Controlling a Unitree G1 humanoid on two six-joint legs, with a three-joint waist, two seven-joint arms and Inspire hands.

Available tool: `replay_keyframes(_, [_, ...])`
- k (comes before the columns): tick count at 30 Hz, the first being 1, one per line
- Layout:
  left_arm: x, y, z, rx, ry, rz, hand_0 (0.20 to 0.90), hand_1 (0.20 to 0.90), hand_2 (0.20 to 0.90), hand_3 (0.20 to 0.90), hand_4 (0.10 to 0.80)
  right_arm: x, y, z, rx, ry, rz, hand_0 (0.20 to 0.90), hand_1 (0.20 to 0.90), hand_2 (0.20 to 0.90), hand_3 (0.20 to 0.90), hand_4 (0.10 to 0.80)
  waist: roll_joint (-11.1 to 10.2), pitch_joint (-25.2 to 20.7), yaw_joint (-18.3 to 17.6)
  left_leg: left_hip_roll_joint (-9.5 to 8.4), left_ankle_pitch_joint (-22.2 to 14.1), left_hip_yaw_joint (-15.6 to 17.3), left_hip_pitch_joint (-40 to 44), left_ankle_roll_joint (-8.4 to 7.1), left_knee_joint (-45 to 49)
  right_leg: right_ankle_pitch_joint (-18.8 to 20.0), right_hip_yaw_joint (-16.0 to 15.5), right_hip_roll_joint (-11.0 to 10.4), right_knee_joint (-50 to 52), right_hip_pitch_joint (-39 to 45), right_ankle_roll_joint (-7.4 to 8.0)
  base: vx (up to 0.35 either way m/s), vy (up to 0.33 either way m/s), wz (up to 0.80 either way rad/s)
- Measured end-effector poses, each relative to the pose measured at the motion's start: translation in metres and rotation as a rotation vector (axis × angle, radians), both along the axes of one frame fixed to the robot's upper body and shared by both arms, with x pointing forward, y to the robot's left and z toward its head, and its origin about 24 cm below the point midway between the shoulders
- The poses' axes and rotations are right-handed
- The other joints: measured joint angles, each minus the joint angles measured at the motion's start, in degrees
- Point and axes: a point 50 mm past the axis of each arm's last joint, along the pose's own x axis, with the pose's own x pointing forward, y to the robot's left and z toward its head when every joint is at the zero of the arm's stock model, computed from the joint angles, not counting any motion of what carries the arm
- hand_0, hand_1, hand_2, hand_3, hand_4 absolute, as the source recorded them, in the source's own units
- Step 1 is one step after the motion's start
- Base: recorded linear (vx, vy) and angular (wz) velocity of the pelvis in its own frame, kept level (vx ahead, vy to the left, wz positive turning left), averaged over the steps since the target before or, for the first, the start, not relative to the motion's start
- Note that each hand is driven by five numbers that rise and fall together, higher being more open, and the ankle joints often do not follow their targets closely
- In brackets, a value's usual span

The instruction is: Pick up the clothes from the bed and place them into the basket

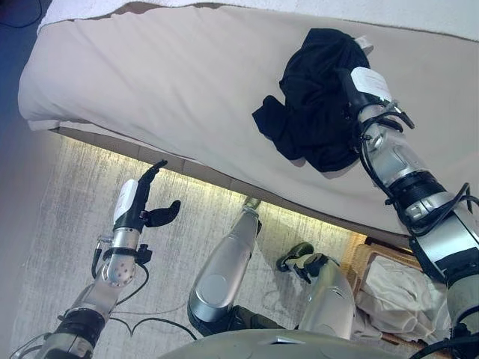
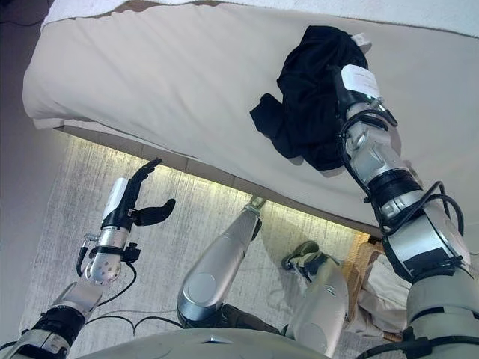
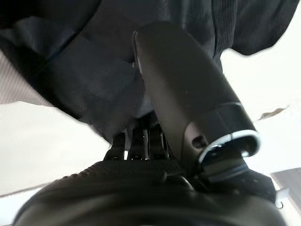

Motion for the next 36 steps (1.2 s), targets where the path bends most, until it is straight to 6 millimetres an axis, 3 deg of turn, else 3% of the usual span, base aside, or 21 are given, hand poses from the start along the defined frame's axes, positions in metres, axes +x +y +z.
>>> replay_keyframes(7, [0.003,-0.01,0.023,0.003,-0.112,-0.075,0.9,0.9,0.9,0.9,0.8,0.01,-0.01,0.022,-0.035,-0.008,-0.097,0.9,0.9,0.9,0.9,0.8,0.3,0.1,0.9,-0.88,-0.2,-1.3,-8.6,-0.29,4.6,-1.4,0.8,-0.6,6.0,-8.6,-1.7,-0.068,0.031,0.11])
replay_keyframes(16, [0.006,-0.018,0.039,-0.029,-0.185,-0.111,0.9,0.9,0.9,0.9,0.8,0.018,-0.014,0.068,-0.047,-0.053,-0.157,0.9,0.9,0.9,0.9,0.8,0.6,0.1,1.2,-0.84,-0.4,-2.1,-16.3,-0.69,8.1,-1.8,1.6,-0.6,10.5,-16.6,-2.4,-0.079,0.009,0.03])
replay_keyframes(17, [0.007,-0.018,0.04,-0.029,-0.19,-0.112,0.9,0.9,0.9,0.9,0.8,0.018,-0.014,0.07,-0.045,-0.054,-0.158,0.568,0.568,0.568,0.513,0.413,0.6,0.1,1.2,-0.78,-0.6,-2.3,-16.7,-0.9,8.0,-1.8,1.7,-0.4,10.5,-17.0,-2.4,-0.058,-0.027,0.05])
replay_keyframes(18, [0.007,-0.018,0.042,-0.024,-0.194,-0.114,0.9,0.9,0.9,0.9,0.8,0.018,-0.014,0.072,-0.043,-0.052,-0.158,0.568,0.568,0.568,0.513,0.413,0.6,0.1,1.1,-0.63,-0.6,-2.3,-17.1,-0.93,8.0,-1.8,1.6,-0.3,10.5,-17.3,-2.4,-0.064,-0.023,0.07])
replay_keyframes(19, [0.009,-0.018,0.043,-0.02,-0.199,-0.117,0.9,0.9,0.9,0.9,0.8,0.018,-0.015,0.074,-0.041,-0.058,-0.156,0.3,0.3,0.3,0.2,0.1,0.6,0.1,1.1,-0.64,-0.7,-2.6,-17.6,-1.07,8.0,-1.8,1.7,-0.1,10.5,-17.9,-2.41,-0.059,-0.018,0.05])
replay_keyframes(22, [0.009,-0.016,0.045,-0.014,-0.204,-0.115,0.9,0.9,0.9,0.9,0.8,0.018,-0.014,0.081,-0.035,-0.077,-0.147,0.3,0.3,0.3,0.2,0.1,0.6,0.1,1.2,-0.57,-0.8,-2.8,-18.4,-1.23,9.0,-1.8,2.1,0.1,10.5,-18.8,-2.39,-0.055,-0.02,-0.13])
replay_keyframes(24, [0.01,-0.017,0.047,-0.013,-0.215,-0.115,0.9,0.9,0.9,0.9,0.8,0.017,-0.016,0.086,-0.017,-0.087,-0.15,0.3,0.3,0.3,0.2,0.1,0.6,0.0,0.9,-0.38,-0.9,-2.6,-18.4,-1.4,7.8,-1.8,3.3,1.9,10.7,-19.5,-2.38,-0.049,-0.015,-0.07])
replay_keyframes(26, [0.011,-0.016,0.053,-0.002,-0.234,-0.125,0.9,0.9,0.9,0.9,0.8,0.016,-0.022,0.087,-0.008,-0.092,-0.166,0.3,0.3,0.3,0.2,0.1,0.6,0.0,0.0,-0.73,-1.5,-2.3,-18.6,-3.47,7.0,-1.9,5.0,2.2,10.0,-20.0,-2.64,-0.028,-0.004,0.39])
replay_keyframes(27, [0.013,-0.018,0.056,-0.005,-0.253,-0.13,0.9,0.9,0.9,0.9,0.8,0.014,-0.028,0.089,-0.006,-0.093,-0.181,0.3,0.3,0.3,0.2,0.1,0.6,0.0,-0.4,-1.72,-3.9,-1.7,-20.4,-2.48,15.6,-2.0,5.1,1.0,9.7,-20.0,-3.05,-0.036,-0.003,0.06])
replay_keyframes(28, [0.009,-0.016,0.053,-0.011,-0.244,-0.115,0.9,0.9,0.9,0.9,0.8,0.014,-0.027,0.087,-0.006,-0.089,-0.177,0.3,0.3,0.3,0.2,0.1,0.8,-0.1,0.8,-1.43,-7.6,-0.5,-18.5,-0.7,23.2,-1.9,5.2,1.7,9.6,-19.7,-2.96,-0.038,-0.006,-0.11])
replay_keyframes(29, [0.009,-0.015,0.05,-0.011,-0.231,-0.108,0.9,0.9,0.9,0.9,0.8,0.014,-0.028,0.088,-0.009,-0.092,-0.172,0.3,0.3,0.3,0.2,0.1,0.9,0.0,0.7,-0.67,-11.7,0.1,-16.2,-1.47,20.4,-1.7,5.0,2.2,10.1,-19.6,-2.62,-0.025,-0.008,-0.17])
replay_keyframes(31, [0.009,-0.015,0.05,-0.015,-0.232,-0.104,0.9,0.9,0.9,0.9,0.8,0.014,-0.031,0.081,-0.005,-0.063,-0.189,0.3,0.3,0.3,0.2,0.1,0.9,0.0,0.0,-1.39,-10.6,1.2,-14.5,-0.2,19.1,-1.6,6.0,2.7,10.0,-17.7,-2.65,-0.003,-0.005,0.24])
replay_keyframes(36, [0.008,-0.013,0.048,-0.024,-0.223,-0.093,0.9,0.9,0.9,0.9,0.8,0.015,-0.031,0.051,-0.003,0.028,-0.174,0.3,0.3,0.3,0.2,0.1,1.0,0.0,0.8,-0.45,-9.8,1.6,-7.9,-0.5,15.2,0.3,6.0,3.4,5.3,-11.4,-2.76,0.017,0.004,-0.04])
